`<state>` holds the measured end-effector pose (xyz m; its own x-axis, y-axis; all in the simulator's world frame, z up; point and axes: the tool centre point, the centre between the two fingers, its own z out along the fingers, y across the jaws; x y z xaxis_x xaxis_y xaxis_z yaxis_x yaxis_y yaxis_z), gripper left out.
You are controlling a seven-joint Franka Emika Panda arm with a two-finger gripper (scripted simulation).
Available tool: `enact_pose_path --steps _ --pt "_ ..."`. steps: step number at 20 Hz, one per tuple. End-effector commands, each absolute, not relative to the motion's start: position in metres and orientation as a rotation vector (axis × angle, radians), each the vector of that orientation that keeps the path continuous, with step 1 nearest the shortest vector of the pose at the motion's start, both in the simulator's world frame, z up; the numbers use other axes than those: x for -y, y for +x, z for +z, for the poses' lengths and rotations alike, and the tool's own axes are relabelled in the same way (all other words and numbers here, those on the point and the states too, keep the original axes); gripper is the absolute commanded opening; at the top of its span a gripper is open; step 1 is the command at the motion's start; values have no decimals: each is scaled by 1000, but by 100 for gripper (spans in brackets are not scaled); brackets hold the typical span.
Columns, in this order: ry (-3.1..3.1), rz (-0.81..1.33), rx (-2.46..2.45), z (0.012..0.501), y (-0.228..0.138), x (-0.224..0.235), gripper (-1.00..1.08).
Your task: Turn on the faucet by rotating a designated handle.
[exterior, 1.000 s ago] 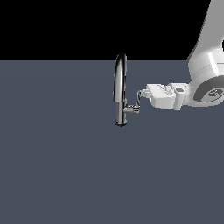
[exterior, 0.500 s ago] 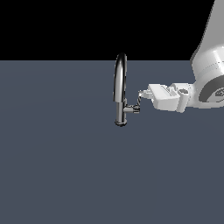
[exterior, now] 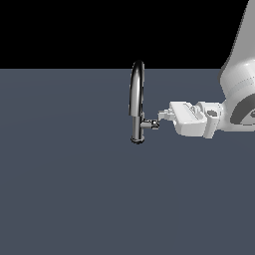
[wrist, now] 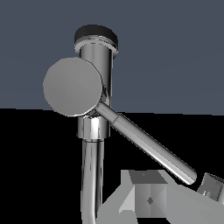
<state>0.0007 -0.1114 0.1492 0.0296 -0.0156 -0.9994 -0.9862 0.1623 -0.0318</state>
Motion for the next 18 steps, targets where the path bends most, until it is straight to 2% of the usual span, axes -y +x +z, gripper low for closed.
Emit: enact_pose_path --steps 1,4,5,18 --pt "-1104 1091 -1271 135 -15 103 -100" --pt "-1105 1093 -1269 129 -23 101 -100" --pt "-1112 1061 -1268 140 -13 110 -100" --pt "-1105 1092 -1269 67 -29 100 -100"
